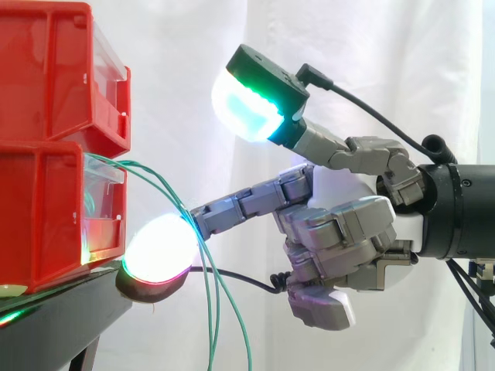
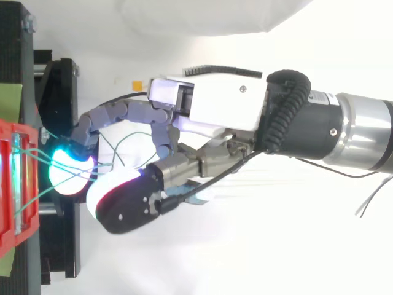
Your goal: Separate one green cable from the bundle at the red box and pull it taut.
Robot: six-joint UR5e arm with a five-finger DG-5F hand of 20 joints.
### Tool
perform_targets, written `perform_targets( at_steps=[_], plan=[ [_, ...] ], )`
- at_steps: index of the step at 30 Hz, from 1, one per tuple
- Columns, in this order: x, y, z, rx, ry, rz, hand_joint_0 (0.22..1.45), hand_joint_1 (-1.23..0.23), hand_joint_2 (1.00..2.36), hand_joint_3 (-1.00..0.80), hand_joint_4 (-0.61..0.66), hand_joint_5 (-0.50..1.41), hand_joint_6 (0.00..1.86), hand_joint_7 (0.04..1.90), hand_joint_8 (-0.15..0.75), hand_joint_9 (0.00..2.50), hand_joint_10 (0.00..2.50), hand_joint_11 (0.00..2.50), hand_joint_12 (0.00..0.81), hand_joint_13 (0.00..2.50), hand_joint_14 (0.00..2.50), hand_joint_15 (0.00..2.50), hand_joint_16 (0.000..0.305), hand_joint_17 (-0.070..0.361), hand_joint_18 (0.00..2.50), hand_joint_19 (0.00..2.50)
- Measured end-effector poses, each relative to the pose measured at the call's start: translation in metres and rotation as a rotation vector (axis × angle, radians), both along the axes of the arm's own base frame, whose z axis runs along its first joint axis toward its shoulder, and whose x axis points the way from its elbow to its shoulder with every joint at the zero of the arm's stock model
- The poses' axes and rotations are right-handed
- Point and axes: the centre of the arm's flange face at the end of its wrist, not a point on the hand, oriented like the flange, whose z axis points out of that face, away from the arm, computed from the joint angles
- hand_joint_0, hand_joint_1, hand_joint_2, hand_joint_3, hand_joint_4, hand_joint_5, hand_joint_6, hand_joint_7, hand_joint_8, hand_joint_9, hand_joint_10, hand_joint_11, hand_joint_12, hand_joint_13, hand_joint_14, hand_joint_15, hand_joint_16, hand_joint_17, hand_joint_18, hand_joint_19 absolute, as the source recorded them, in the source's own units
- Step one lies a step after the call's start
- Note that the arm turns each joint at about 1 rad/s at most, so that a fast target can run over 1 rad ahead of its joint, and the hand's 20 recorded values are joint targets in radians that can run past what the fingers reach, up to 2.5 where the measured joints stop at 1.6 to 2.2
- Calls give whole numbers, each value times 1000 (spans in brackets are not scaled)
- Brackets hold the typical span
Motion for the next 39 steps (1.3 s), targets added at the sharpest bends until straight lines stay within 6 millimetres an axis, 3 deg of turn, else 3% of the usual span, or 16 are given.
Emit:
perform_targets(
  at_steps=[5, 12, 17, 21, 23, 25, 27, 30, 31, 32, 34, 36, 39],
  plan=[
    [-1, 0, 0, 1, 7, 0, 534, -141, 1000, -500, 218, 99, 505, 1007, 243, 1990, 27, 833, 404, 1652, 1004, 1295, 82, 185, 1909, 695],
    [-1, 0, 0, 1, 8, 0, 688, -492, 1000, -500, 159, 130, 505, 1154, 199, 2047, 27, 763, 379, 1608, 871, 1344, 67, 151, 1776, 784],
    [-1, -1, 0, 1, 9, -1, 722, -556, 1000, -500, 148, 134, 505, 1185, 201, 2056, 26, 739, 381, 1618, 828, 1356, 65, 146, 1748, 802],
    [-1, -2, 0, 1, 8, -3, 674, -485, 1000, -500, 144, 133, 505, 1202, 211, 2039, 23, 693, 382, 1623, 774, 1367, 68, 152, 1731, 788],
    [-1, -3, 0, 4, 6, -6, 564, -420, 1000, -500, 166, 130, 505, 1217, 221, 2004, 23, 600, 389, 1636, 715, 1360, 72, 162, 1727, 771],
    [-1, -4, 0, 7, 4, -7, 454, -351, 1000, -500, 200, 132, 505, 1212, 250, 2003, 18, 483, 447, 1698, 615, 1332, 84, 189, 1823, 699],
    [-1, -4, 0, 9, 3, -8, 357, -129, 1000, -500, 230, 133, 505, 1205, 279, 2003, 12, 317, 520, 1792, 376, 1358, 99, 222, 1929, 587],
    [-1, -5, 0, 12, 2, -19, 356, 33, 1000, -500, 166, 140, 505, 1230, 257, 1962, 7, 176, 533, 1791, 4, 1322, 104, 233, 1780, 499],
    [0, -6, 1, 13, 1, -28, 385, 37, 1000, -500, 133, 138, 504, 1259, 226, 1928, 7, 194, 475, 1733, 8, 1317, 94, 212, 1640, 561],
    [0, -6, 1, 14, 0, -34, 438, 4, 1000, -500, 103, 143, 503, 1308, 187, 1924, 7, 170, 430, 1644, 13, 1191, 85, 191, 1526, 617],
    [1, -7, 3, 16, -3, -46, 505, -87, 1000, -500, 97, 146, 502, 1298, 158, 1958, 5, 125, 458, 1593, 16, 1027, 80, 181, 1509, 623],
    [1, -8, 4, 17, -5, -52, 634, -358, 1000, -500, 77, 145, 503, 1281, 117, 1963, 6, 164, 450, 1498, 20, 903, 67, 151, 1429, 686],
    [1, -9, 5, 18, -5, -64, 753, -566, 1000, -500, 86, 146, 504, 1262, 130, 1957, 8, 207, 460, 1444, 19, 865, 64, 144, 1405, 666]
  ],
)
